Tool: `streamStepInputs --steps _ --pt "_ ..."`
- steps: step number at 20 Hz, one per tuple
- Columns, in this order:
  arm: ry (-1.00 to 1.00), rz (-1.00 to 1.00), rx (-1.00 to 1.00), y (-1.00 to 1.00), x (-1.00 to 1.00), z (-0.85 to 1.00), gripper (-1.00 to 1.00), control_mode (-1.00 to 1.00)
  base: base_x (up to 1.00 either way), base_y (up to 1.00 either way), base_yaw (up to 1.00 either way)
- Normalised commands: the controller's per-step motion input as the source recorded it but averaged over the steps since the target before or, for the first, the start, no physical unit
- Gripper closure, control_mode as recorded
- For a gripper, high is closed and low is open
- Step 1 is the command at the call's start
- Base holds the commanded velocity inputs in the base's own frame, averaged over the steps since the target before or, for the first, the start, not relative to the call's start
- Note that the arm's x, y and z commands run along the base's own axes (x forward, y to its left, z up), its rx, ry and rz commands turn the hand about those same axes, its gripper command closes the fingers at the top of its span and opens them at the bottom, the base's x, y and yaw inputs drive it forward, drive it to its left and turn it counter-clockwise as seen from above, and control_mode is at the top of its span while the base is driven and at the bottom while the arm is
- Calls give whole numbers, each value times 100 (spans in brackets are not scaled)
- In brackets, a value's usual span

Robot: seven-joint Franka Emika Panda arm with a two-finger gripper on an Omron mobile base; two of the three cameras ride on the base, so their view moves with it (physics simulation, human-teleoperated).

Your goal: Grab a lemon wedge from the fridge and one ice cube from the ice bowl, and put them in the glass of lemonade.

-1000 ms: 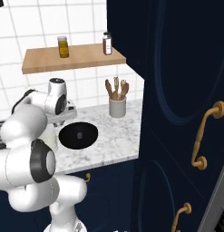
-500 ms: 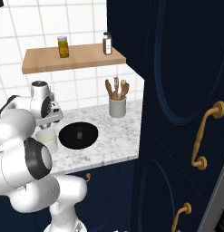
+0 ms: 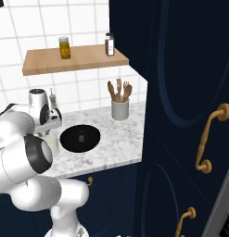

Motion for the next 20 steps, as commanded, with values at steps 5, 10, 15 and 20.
streamStepInputs --steps 5,10,15,20 --pt "0 0 0 0 5 0 100 -100 0 0 0" --pt "0 0 0 0 0 0 100 -100 0 0 0" --pt "0 0 0 0 0 0 100 -100 0 0 0" --pt "0 0 0 -17 5 0 100 -100 0 0 0"
